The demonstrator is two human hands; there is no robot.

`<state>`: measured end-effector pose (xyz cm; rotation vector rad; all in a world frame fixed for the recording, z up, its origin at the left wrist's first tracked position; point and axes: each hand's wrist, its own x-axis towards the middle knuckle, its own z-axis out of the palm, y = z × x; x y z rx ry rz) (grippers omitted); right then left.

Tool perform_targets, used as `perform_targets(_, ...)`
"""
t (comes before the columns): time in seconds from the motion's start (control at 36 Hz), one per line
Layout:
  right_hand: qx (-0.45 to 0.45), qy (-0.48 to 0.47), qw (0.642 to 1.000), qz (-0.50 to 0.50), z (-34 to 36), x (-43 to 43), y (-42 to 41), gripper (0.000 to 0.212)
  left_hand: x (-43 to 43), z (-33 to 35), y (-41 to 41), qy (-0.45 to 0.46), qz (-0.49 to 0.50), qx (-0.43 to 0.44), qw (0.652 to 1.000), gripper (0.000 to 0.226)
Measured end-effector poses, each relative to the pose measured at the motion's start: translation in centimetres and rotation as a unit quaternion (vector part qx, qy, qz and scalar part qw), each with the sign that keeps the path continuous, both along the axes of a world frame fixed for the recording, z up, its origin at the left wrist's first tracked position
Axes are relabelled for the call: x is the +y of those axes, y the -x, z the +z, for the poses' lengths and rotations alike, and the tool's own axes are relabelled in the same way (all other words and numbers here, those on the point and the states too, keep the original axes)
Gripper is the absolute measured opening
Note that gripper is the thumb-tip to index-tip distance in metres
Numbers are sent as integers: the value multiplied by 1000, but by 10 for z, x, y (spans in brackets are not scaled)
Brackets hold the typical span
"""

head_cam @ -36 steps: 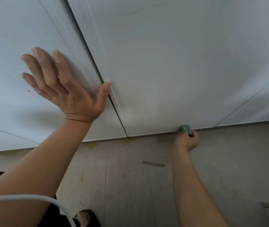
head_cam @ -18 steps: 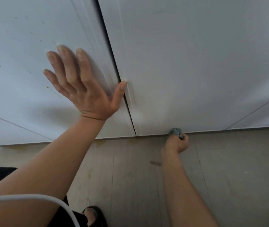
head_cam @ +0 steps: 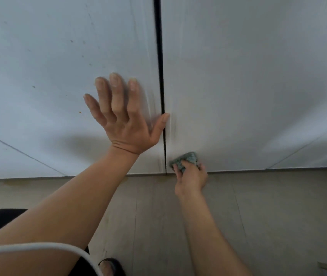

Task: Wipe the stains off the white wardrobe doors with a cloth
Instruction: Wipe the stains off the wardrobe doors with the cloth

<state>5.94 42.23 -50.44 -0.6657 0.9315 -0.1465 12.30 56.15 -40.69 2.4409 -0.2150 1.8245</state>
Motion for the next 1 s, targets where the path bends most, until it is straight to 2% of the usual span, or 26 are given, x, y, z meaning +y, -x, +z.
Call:
perform_targets(0.06, -57, 173, 983, -31, 20, -4, 9, 24, -1, -1, 1, 1, -6, 4, 1000, 94)
perform_targets(0.08, -97, 275, 956, -43, 30, -4, 13, 22, -1, 0, 1, 4, -8, 5, 1000, 93)
perform_targets(0.11, -142, 372, 916, -53, 40, -5, 17, 21, -2, 0, 2, 7, -12, 8, 1000, 93)
perform_targets(0.17, -229, 542, 806, -63, 57, -6, 16, 26, -1, 0, 2, 8, -14, 9, 1000, 95)
perform_targets(0.22, -283, 636, 715, -61, 63, -8, 4, 26, -1, 0, 3, 8, -22, 9, 1000, 99)
perform_targets(0.28, -311, 681, 661, -52, 54, -7, -6, 26, 0, -1, 2, 7, -22, 7, 1000, 96)
perform_targets(0.36, -305, 742, 597, 0, 10, 0, -5, 23, 0, -3, 0, 11, -22, 7, 1000, 94)
perform_targets(0.42, -284, 753, 592, 52, -30, 3, -1, 21, 0, -4, -1, 11, -19, 2, 1000, 92)
perform_targets(0.5, -206, 750, 609, 158, -90, 2, 8, 26, -1, -3, 0, 18, -12, 2, 1000, 92)
perform_targets(0.56, -112, 708, 649, 254, -119, -7, 13, 29, -1, -2, 2, 23, -6, 7, 1000, 91)
perform_targets(0.58, -50, 672, 681, 288, -132, -14, 16, 31, -1, -2, 4, 23, -6, 12, 1000, 91)
perform_targets(0.64, 48, 602, 744, 286, -148, -36, 17, 39, 2, -2, 8, 18, -5, 23, 1000, 92)
perform_targets(0.69, 102, 570, 780, 238, -154, -67, 14, 41, 7, -1, 11, 9, -3, 40, 999, 93)
perform_targets(0.83, 235, 537, 791, 173, -152, -162, 12, 24, 33, -11, 28, -61, -1, 69, 996, 108)
perform_targets(0.94, 300, 566, 732, 231, -171, -222, 7, 33, 64, -42, 40, -134, 49, 105, 984, 117)
perform_targets(1.0, 326, 575, 720, 213, -177, -235, -2, 35, 69, -52, 39, -159, 59, 111, 979, 121)
